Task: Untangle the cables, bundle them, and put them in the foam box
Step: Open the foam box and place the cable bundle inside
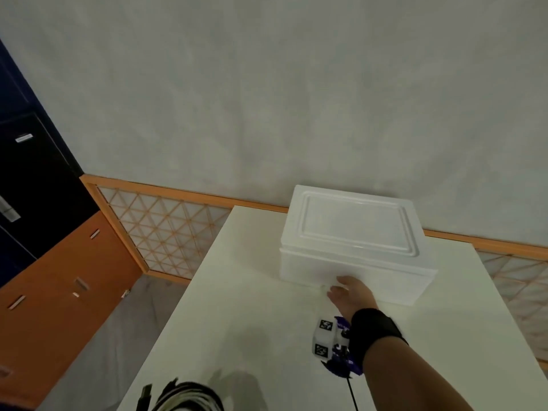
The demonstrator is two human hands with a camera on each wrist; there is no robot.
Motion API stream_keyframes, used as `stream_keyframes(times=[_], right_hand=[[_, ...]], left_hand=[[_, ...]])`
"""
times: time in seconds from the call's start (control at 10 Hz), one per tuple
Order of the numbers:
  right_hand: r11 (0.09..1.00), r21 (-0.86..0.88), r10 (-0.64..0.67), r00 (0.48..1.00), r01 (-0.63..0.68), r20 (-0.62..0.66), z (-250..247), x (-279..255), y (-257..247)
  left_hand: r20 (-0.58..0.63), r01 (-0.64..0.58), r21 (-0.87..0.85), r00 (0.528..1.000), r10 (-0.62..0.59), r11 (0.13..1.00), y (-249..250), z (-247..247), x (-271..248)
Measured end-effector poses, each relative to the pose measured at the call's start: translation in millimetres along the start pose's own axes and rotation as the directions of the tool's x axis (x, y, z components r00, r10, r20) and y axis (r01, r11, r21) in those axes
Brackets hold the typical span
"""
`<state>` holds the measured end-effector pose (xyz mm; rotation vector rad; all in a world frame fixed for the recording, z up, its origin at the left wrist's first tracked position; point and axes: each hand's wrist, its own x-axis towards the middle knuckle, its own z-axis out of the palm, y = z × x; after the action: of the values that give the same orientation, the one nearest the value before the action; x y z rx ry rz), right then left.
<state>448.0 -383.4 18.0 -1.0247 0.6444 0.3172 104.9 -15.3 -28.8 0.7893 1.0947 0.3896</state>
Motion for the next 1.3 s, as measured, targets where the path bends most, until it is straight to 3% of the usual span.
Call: stream_keyframes(times=[0.1, 0.2, 0.3, 0.4, 0.5, 0.6, 0.7, 0.8, 0.9, 1.0, 1.1, 1.2, 1.3], right_hand=[[0.996, 0.095, 0.009, 0.999, -0.004, -0.054, 1.8, 9.4, 1.2], [0.990, 0.136, 0.040, 0.999, -0.037, -0.024, -10.1, -2.3, 19.7], [0.987, 0.132, 0.095, 0.995, -0.092, -0.017, -39.0, -72.8, 41.2], [0.984, 0.008, 0.176, 0.983, -0.177, 0.055, -58.7, -127.1, 56.7], [0.977, -0.046, 0.210, 0.972, -0.207, 0.101, -67.4, -174.0, 57.4], [0.921, -0.375, -0.057, 0.989, 0.106, 0.139, -62.2, -200.6, 42.7], [0.177, -0.526, -0.631, 0.506, 0.832, 0.588, -37.2, -246.3, 14.9], [-0.620, -0.222, -0.347, -0.010, 0.753, 0.938, 2.7, -271.2, -1.7], [-0.811, -0.219, -0.068, 0.285, 0.542, 0.956, 24.8, -265.6, -19.8], [-0.683, -0.432, -0.007, 0.587, 0.589, 0.810, 20.6, -247.4, -45.1], [-0.586, -0.466, -0.022, 0.562, 0.663, 0.827, 20.3, -237.8, -53.1], [-0.623, -0.430, -0.031, 0.528, 0.653, 0.848, 30.5, -222.6, -61.7], [-0.657, -0.449, -0.082, 0.534, 0.606, 0.841, 44.5, -200.1, -78.3]], left_hand=[[-0.075, -0.058, 0.223, 0.994, 0.077, 0.973, 57.8, 27.0, -3.5], [0.042, -0.029, 0.337, 0.999, 0.016, 0.941, 75.5, 33.0, -8.8], [0.120, 0.125, 0.356, 0.977, -0.178, 0.926, 52.1, 115.2, -58.3], [0.132, 0.170, 0.480, 0.956, -0.262, 0.861, 33.1, 189.4, -109.9], [0.276, 0.063, 0.412, 0.942, -0.191, 0.909, 24.9, 202.0, -131.5], [0.392, -0.056, 0.393, 0.913, -0.112, 0.918, 15.1, 215.9, -155.2], [0.574, -0.369, 0.469, 0.818, 0.040, 0.802, 13.9, 232.7, -168.7], [0.800, -0.749, 0.423, 0.573, 0.178, 0.509, 11.7, 252.2, -182.1], [0.932, -0.933, 0.361, 0.361, 0.028, 0.013, 12.8, 259.2, -200.8], [0.934, -0.936, 0.352, 0.350, 0.069, -0.014, 18.4, 262.9, -197.9], [0.945, -0.949, 0.314, 0.315, 0.084, 0.024, 22.8, 271.8, -196.7], [0.956, -0.958, 0.281, 0.285, 0.073, 0.061, 26.8, 290.9, -186.6], [0.973, -0.970, 0.228, 0.231, 0.026, 0.087, 32.9, 309.1, -166.2]])
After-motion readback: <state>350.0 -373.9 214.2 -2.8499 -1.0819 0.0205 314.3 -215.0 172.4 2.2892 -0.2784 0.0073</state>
